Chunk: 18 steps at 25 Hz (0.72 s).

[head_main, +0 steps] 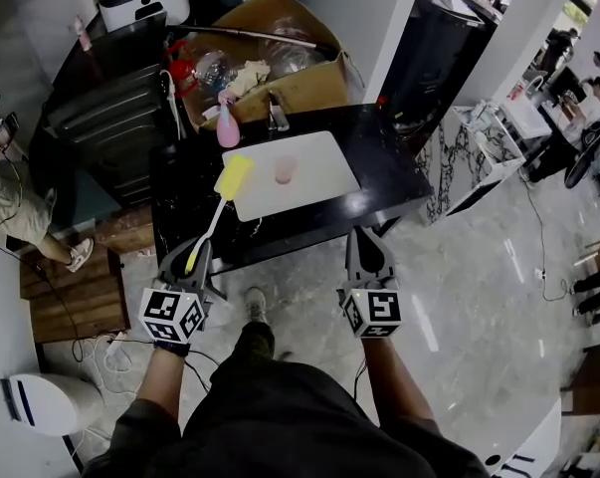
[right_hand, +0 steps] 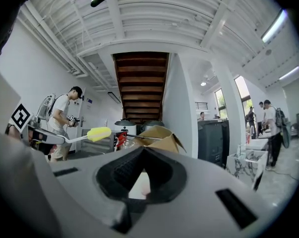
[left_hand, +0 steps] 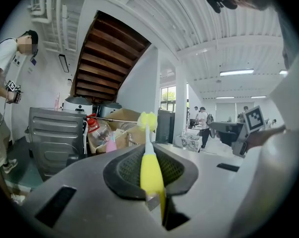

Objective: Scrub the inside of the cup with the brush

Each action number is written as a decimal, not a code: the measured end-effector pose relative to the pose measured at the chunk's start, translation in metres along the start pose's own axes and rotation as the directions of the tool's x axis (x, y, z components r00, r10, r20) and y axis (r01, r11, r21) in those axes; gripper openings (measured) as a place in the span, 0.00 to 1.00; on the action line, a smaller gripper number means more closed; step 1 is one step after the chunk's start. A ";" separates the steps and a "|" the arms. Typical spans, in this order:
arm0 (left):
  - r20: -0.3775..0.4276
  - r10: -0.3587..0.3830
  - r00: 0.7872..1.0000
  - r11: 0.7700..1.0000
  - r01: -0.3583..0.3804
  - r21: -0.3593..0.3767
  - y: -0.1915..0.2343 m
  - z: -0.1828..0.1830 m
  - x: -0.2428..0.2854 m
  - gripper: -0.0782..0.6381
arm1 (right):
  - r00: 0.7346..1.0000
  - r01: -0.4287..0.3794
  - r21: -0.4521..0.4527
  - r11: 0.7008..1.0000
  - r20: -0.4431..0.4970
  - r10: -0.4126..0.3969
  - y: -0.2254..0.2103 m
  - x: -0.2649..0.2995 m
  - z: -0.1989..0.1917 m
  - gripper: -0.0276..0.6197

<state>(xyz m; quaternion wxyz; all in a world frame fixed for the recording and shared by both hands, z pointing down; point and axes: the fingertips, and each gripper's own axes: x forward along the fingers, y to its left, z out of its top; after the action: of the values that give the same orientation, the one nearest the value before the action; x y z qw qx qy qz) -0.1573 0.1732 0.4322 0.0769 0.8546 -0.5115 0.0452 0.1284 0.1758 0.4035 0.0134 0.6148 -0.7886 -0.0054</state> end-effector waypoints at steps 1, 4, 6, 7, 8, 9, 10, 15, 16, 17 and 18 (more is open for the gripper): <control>0.000 -0.002 1.000 1.000 0.002 0.000 0.002 -0.001 0.006 0.16 | 1.000 -0.001 -0.003 1.000 0.000 0.001 -0.001 0.005 -0.001 0.04; 0.001 -0.010 1.000 1.000 0.010 -0.005 0.009 -0.004 0.025 0.16 | 1.000 -0.004 -0.015 1.000 -0.004 0.004 -0.004 0.022 -0.002 0.04; -0.001 -0.016 1.000 1.000 0.016 -0.007 0.014 -0.006 0.039 0.16 | 1.000 -0.006 -0.028 1.000 -0.010 0.006 -0.007 0.035 -0.004 0.05; -0.002 -0.019 1.000 1.000 0.018 -0.010 0.018 -0.006 0.046 0.16 | 1.000 -0.008 -0.034 0.999 -0.016 0.007 -0.008 0.042 -0.006 0.04; -0.002 -0.021 1.000 1.000 0.021 -0.013 0.022 -0.006 0.054 0.16 | 1.000 -0.010 -0.037 0.999 -0.024 0.009 -0.010 0.050 -0.006 0.04; -0.004 -0.024 1.000 1.000 0.024 -0.016 0.025 -0.005 0.062 0.16 | 0.999 -0.012 -0.038 0.999 -0.032 0.011 -0.012 0.058 -0.007 0.05; -0.007 -0.028 1.000 0.999 0.028 -0.019 0.028 -0.005 0.070 0.16 | 0.999 -0.014 -0.039 0.999 -0.036 0.012 -0.014 0.067 -0.007 0.05; -0.021 -0.050 0.999 0.998 0.050 -0.023 0.046 0.001 0.111 0.16 | 0.999 -0.014 -0.041 0.999 -0.047 0.012 -0.021 0.114 -0.005 0.05; -0.022 -0.054 0.998 0.998 0.053 -0.023 0.050 0.001 0.120 0.16 | 0.999 -0.017 -0.044 0.999 -0.040 0.015 -0.022 0.124 -0.004 0.05; -0.023 -0.057 0.998 0.998 0.056 -0.024 0.054 0.002 0.128 0.16 | 0.999 -0.021 -0.047 0.999 -0.034 0.019 -0.023 0.134 -0.003 0.05; -0.025 -0.060 0.998 0.998 0.059 -0.026 0.057 0.002 0.137 0.16 | 0.999 -0.024 -0.049 0.999 -0.033 0.022 -0.024 0.144 -0.003 0.05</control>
<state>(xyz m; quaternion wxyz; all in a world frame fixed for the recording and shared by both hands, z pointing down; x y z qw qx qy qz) -0.1429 0.0280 0.4563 0.0955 0.8678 -0.4853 0.0473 0.1164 0.0309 0.4082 0.0414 0.6052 -0.7948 -0.0147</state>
